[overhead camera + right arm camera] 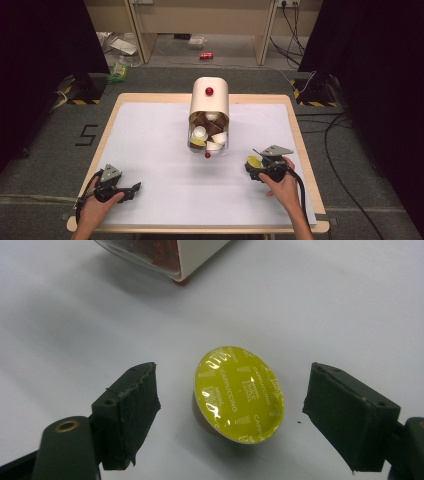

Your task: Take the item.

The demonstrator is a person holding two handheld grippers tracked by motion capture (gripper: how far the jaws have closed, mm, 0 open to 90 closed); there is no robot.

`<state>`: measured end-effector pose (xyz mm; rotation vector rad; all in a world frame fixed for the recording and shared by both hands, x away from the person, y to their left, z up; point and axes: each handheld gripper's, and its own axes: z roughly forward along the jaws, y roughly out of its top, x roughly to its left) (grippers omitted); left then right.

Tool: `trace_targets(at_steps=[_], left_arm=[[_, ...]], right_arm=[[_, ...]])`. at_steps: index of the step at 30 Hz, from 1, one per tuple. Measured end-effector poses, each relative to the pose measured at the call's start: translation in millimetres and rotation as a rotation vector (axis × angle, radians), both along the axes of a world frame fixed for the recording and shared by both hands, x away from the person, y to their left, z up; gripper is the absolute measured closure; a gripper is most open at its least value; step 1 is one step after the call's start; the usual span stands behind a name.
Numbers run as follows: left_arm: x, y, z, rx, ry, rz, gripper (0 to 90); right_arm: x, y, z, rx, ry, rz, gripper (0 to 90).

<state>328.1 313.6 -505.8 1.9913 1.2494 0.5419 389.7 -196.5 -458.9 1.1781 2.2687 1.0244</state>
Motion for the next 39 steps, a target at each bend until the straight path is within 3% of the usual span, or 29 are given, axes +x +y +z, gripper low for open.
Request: trace_targets(at_steps=[10,17,25,39], left_arm=[[0.0,0.1,0.0,0.000,0.000,0.000,13.0],[0.1,0.1,0.0,0.000,0.000,0.000,12.9],[0.1,0.1,0.0,0.000,0.000,0.000,12.9],[0.0,0.0,0.0,0.000,0.000,0.000,13.0]], right_arm=[[-12.7,-8.2,6.2,0.017,-0.007,-0.008,20.2],[-30.6,-22.9,5.0,0.021,-0.007,-0.029,19.2],[-46.3,-40.1,0.2,0.021,0.003,-0.055,18.5],[-65.6,-48.9,-9.2,0.000,0.019,-0.061,18.3]])
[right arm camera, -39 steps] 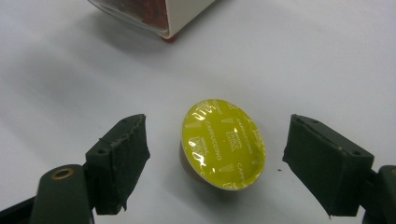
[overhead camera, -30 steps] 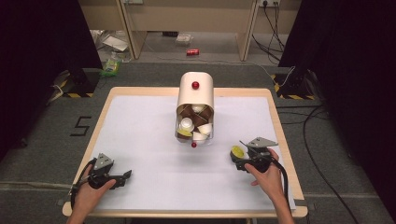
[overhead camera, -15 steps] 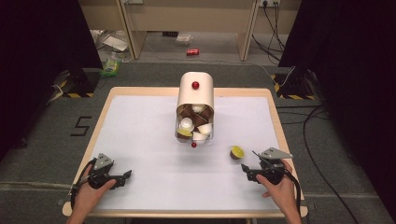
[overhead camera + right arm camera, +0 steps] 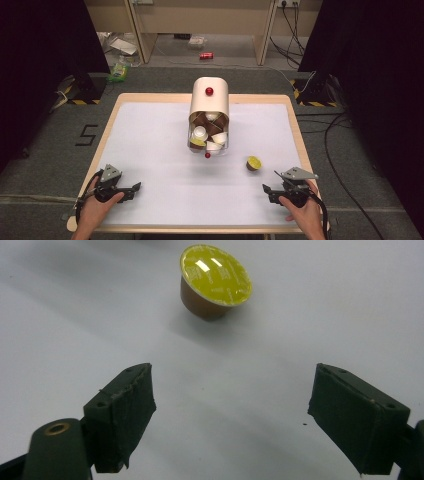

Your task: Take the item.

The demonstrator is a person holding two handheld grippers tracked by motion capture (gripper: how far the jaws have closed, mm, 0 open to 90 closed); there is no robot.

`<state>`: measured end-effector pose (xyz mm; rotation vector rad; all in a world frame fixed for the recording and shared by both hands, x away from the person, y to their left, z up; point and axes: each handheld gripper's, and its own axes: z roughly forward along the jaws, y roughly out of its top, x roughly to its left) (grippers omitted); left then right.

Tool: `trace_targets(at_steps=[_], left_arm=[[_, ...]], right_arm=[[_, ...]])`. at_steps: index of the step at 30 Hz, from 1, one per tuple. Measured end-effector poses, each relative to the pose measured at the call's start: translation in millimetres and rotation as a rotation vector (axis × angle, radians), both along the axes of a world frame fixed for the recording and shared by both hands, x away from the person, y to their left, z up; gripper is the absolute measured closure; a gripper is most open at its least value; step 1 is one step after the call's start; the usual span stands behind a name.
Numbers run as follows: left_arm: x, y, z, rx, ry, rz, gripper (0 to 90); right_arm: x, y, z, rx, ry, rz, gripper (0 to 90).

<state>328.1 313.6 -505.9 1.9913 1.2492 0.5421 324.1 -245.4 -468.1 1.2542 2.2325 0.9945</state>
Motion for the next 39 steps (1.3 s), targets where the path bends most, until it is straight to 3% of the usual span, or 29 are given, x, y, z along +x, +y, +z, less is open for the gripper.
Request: trace_targets(at_steps=[17,21,29,39], left_arm=[[-0.1,-0.1,0.0,0.000,-0.001,0.000,13.0],[-0.1,-0.1,0.0,0.000,-0.001,0.000,13.0],[-0.1,-0.1,0.0,0.001,0.000,0.000,13.0],[0.0,0.0,0.0,0.000,0.000,0.000,13.0]], right_arm=[[-14.9,-9.8,-15.7,-0.024,0.033,-0.006,17.4],[-21.3,-13.6,-21.6,-0.027,0.058,-0.013,17.4],[-24.0,-14.2,-23.6,-0.045,0.047,-0.010,15.8],[-27.1,-15.1,-27.4,-0.028,0.021,-0.010,14.4]])
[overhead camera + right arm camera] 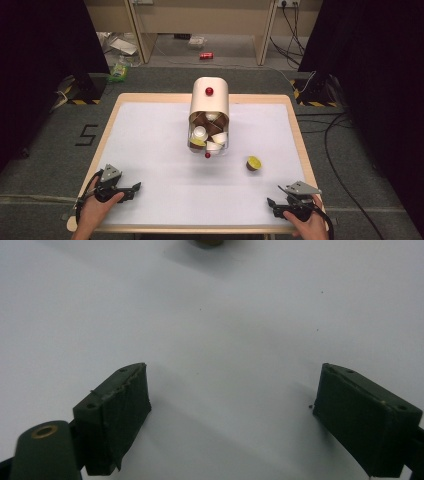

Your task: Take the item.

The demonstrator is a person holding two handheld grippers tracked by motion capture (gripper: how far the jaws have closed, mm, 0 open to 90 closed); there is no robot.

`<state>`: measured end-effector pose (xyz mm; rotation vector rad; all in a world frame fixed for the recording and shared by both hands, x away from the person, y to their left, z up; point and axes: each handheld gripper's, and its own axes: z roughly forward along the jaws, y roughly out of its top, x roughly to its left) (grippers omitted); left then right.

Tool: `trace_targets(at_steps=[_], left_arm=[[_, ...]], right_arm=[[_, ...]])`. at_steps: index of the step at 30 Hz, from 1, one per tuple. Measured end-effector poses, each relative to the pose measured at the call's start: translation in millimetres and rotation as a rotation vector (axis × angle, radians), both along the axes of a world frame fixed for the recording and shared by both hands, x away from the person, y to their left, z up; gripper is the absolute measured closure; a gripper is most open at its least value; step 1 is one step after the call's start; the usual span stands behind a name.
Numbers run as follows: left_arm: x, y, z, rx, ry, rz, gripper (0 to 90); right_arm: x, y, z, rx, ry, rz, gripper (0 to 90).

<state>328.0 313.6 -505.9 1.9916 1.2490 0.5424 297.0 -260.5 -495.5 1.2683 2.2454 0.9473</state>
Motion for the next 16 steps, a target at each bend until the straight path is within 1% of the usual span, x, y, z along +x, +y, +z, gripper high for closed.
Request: trace_targets(at_steps=[2,4,16], left_arm=[[0.0,0.0,0.0,0.000,0.000,0.000,12.9],[0.0,0.0,0.0,0.000,0.000,0.000,12.9],[0.0,0.0,0.0,0.000,0.000,0.000,12.9]], right_arm=[[-1.7,-1.7,-2.4,0.014,-0.021,0.004,14.1],[-2.2,-2.0,-3.3,0.019,-0.028,0.005,14.0],[-2.6,-2.5,-3.8,0.022,-0.031,0.008,13.6]])
